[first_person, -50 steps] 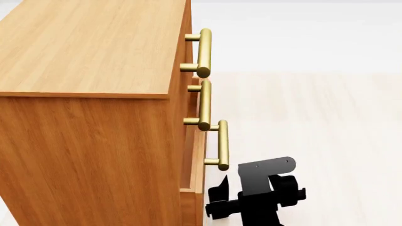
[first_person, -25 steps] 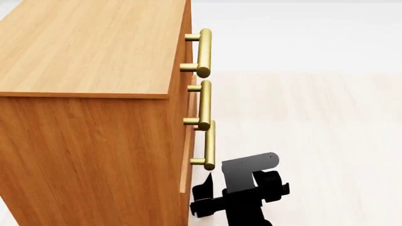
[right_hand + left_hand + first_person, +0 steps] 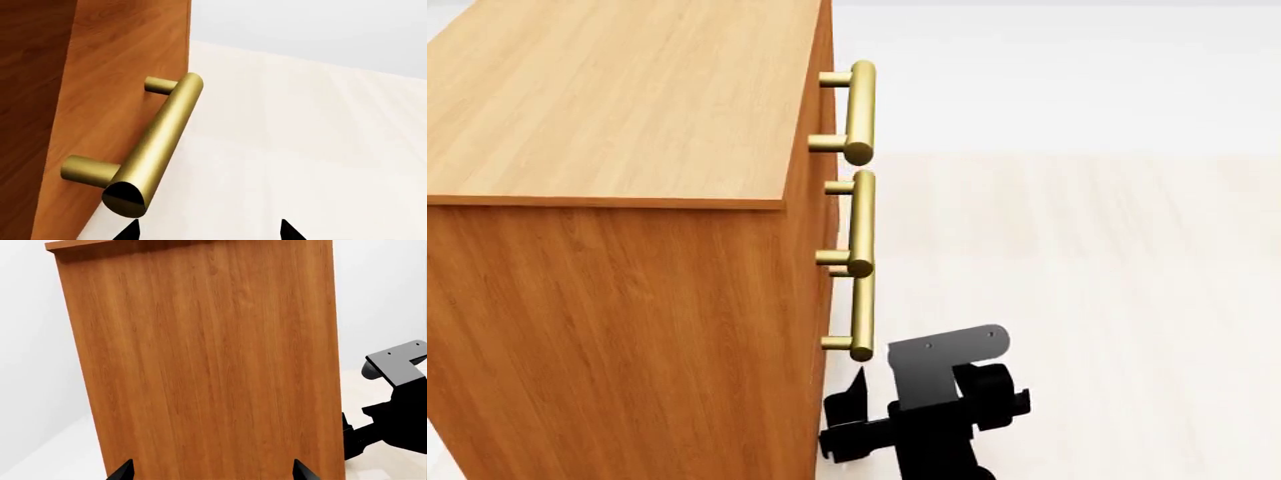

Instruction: Put the bowl in the bottom drawer of the cabinet and close it.

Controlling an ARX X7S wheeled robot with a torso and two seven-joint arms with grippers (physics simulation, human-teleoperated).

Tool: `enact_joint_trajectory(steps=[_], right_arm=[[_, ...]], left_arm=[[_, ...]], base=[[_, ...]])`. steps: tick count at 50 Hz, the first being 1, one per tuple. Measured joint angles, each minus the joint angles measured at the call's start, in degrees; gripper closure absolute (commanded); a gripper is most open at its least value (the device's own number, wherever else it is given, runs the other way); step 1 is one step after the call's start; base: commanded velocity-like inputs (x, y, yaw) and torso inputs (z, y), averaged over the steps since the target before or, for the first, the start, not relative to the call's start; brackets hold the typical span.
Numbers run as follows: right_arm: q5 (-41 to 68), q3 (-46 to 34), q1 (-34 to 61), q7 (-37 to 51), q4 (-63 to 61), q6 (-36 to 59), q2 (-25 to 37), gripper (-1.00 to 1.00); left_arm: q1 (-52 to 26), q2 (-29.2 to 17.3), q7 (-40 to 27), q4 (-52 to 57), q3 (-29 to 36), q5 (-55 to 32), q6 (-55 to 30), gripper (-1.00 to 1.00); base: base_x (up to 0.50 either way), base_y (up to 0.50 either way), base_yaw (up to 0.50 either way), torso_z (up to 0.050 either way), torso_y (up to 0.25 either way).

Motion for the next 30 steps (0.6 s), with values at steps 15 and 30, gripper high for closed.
enact_joint_trajectory(steps=[15, 30], right_arm=[[3.97, -5.65, -0.98, 3.16, -2.12, 0.41, 2.77, -1.00], [6.45, -6.33, -3.93, 11.08, -17.50, 4.22, 12.49, -1.00]], left_arm=[[0.15, -0.45, -0.59, 0.26, 0.36, -0.02, -0.09, -1.00], [1.07, -0.83, -1.50, 3.63, 0.29, 1.06, -2.21, -1.00]], base=[[0.00, 0.00, 0.00, 0.000, 0.000], [0.00, 0.00, 0.00, 0.000, 0.000]])
